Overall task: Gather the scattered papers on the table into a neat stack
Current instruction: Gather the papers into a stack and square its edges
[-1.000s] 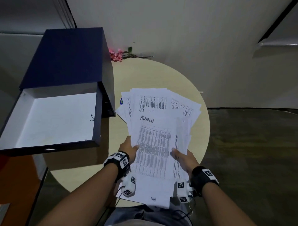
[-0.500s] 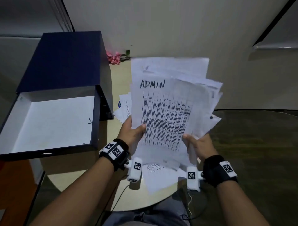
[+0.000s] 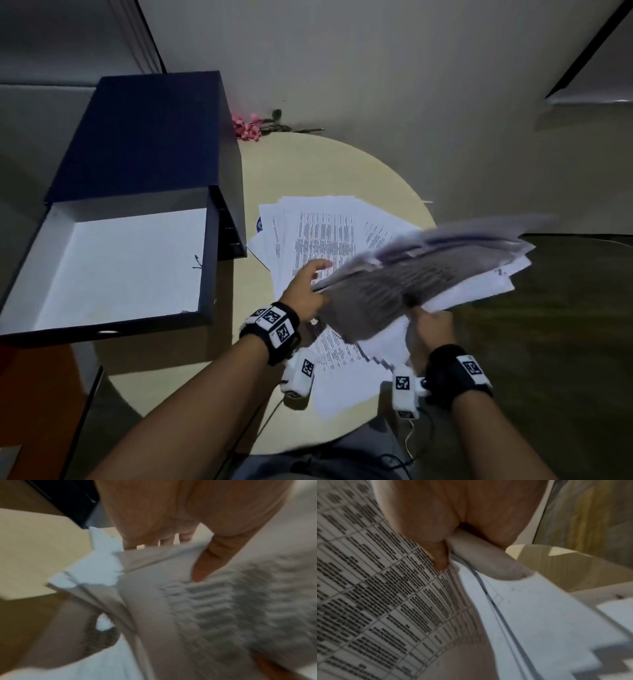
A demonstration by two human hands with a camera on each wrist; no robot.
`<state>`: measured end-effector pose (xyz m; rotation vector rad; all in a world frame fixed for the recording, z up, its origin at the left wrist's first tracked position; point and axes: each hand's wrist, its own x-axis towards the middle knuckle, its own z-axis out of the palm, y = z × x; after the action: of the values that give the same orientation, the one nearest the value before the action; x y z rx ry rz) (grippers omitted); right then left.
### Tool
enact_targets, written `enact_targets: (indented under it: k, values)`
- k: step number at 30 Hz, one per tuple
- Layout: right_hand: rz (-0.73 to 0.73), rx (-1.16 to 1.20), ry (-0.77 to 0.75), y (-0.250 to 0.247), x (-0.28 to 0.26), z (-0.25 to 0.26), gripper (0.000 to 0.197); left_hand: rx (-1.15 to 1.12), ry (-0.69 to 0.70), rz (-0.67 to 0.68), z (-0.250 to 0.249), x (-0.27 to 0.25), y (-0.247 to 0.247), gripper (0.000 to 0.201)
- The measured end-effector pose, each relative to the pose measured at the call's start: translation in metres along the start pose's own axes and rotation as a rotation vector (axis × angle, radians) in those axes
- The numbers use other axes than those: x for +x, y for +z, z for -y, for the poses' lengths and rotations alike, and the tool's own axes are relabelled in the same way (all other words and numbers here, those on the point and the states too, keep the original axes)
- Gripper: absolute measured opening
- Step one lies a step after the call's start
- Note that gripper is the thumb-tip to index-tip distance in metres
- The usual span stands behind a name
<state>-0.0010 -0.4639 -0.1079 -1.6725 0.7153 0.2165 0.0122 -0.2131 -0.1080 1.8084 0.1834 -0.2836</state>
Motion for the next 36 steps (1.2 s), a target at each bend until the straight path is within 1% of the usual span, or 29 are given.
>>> enact_targets:
  k: [2, 3, 4, 5, 6, 7, 8, 10, 11, 14, 16, 17, 18, 19, 20, 21, 22, 23, 24, 25, 26, 27, 28, 29, 30, 33, 35, 36]
  values:
    - [-0.026, -0.009, 0.032, -0.010, 0.010, -0.009, 0.005, 0.145, -0.108, -0.094, 0.020, 0.010, -0.012, 0.065]
    - [-0.024, -0.036, 0.063, -0.015, 0.018, -0.017, 0.017, 0.283, -0.166, -0.142, 0.032, 0.015, -0.020, 0.065]
    - [-0.035, -0.081, 0.114, -0.019, 0.023, -0.023, 0.031, 0.455, -0.227, -0.134, 0.045, 0.018, -0.026, 0.065]
    - [-0.049, -0.058, 0.153, -0.023, 0.025, -0.028, 0.037, 0.598, -0.276, -0.079, 0.055, 0.017, -0.031, 0.064]
    - [-0.063, -0.026, 0.195, -0.028, 0.026, -0.033, 0.038, 0.700, -0.318, -0.015, 0.064, 0.016, -0.031, 0.063]
    - [-0.078, -0.022, 0.216, -0.031, 0.031, -0.039, 0.037, 0.783, -0.329, 0.026, 0.072, 0.013, -0.031, 0.062]
    - [-0.075, -0.022, 0.233, -0.033, 0.032, -0.041, 0.039, 0.855, -0.309, 0.041, 0.079, 0.009, -0.029, 0.061]
    - [-0.065, -0.043, 0.243, -0.032, 0.032, -0.042, 0.047, 0.957, -0.246, 0.035, 0.091, -0.002, -0.027, 0.060]
    - [-0.063, -0.048, 0.246, -0.031, 0.034, -0.044, 0.047, 0.976, -0.222, 0.034, 0.097, -0.007, -0.028, 0.060]
    - [-0.018, -0.076, 0.262, -0.022, 0.035, -0.043, 0.040, 0.935, -0.224, 0.094, 0.110, -0.028, -0.040, 0.065]
    - [0.026, -0.093, 0.253, -0.013, 0.035, -0.044, 0.039, 0.903, -0.238, 0.145, 0.113, -0.044, -0.051, 0.070]
    - [0.045, -0.100, 0.255, -0.009, 0.035, -0.047, 0.039, 0.883, -0.246, 0.156, 0.112, -0.051, -0.056, 0.069]
    - [0.061, -0.131, 0.261, -0.005, 0.034, -0.049, 0.038, 0.857, -0.243, 0.143, 0.110, -0.055, -0.059, 0.063]
    - [0.074, -0.175, 0.272, -0.002, 0.033, -0.051, 0.034, 0.806, -0.240, 0.092, 0.109, -0.057, -0.061, 0.054]
    - [0.092, -0.232, 0.280, 0.001, 0.030, -0.053, 0.026, 0.738, -0.237, -0.006, 0.103, -0.058, -0.061, 0.045]
    - [0.102, -0.289, 0.277, 0.003, 0.028, -0.054, 0.020, 0.628, -0.255, -0.137, 0.097, -0.054, -0.060, 0.040]
    - [0.105, -0.327, 0.267, 0.005, 0.025, -0.054, 0.020, 0.473, -0.299, -0.272, 0.091, -0.048, -0.059, 0.043]
    - [0.108, -0.349, 0.251, 0.006, 0.024, -0.054, 0.020, 0.286, -0.375, -0.367, 0.084, -0.040, -0.059, 0.051]
    - [0.118, -0.376, 0.235, 0.008, 0.024, -0.054, 0.020, 0.122, -0.463, -0.406, 0.079, -0.030, -0.061, 0.062]
    - [0.127, -0.404, 0.223, 0.009, 0.025, -0.054, 0.021, 0.051, -0.538, -0.402, 0.073, -0.021, -0.061, 0.070]
    - [0.128, -0.424, 0.223, 0.009, 0.024, -0.053, 0.023, 0.087, -0.579, -0.361, 0.071, -0.014, -0.062, 0.070]
    - [0.129, -0.422, 0.227, 0.009, 0.024, -0.054, 0.025, 0.161, -0.582, -0.317, 0.069, -0.010, -0.060, 0.061]
    - [0.129, -0.416, 0.238, 0.009, 0.024, -0.056, 0.026, 0.253, -0.557, -0.309, 0.069, -0.007, -0.057, 0.047]
    - [0.129, -0.414, 0.239, 0.008, 0.026, -0.058, 0.026, 0.326, -0.532, -0.317, 0.066, -0.005, -0.056, 0.034]
    - [0.128, -0.416, 0.244, 0.008, 0.024, -0.058, 0.026, 0.363, -0.497, -0.348, 0.060, -0.006, -0.054, 0.026]
    - [0.100, -0.401, 0.224, 0.008, 0.022, -0.058, 0.026, 0.547, -0.339, -0.422, 0.039, -0.010, -0.056, 0.025]
    - [0.106, -0.388, 0.209, 0.008, 0.021, -0.056, 0.025, 0.706, -0.200, -0.428, 0.019, -0.016, -0.057, 0.027]
    - [0.111, -0.381, 0.199, 0.009, 0.022, -0.056, 0.026, 0.748, -0.127, -0.429, 0.009, -0.020, -0.056, 0.028]
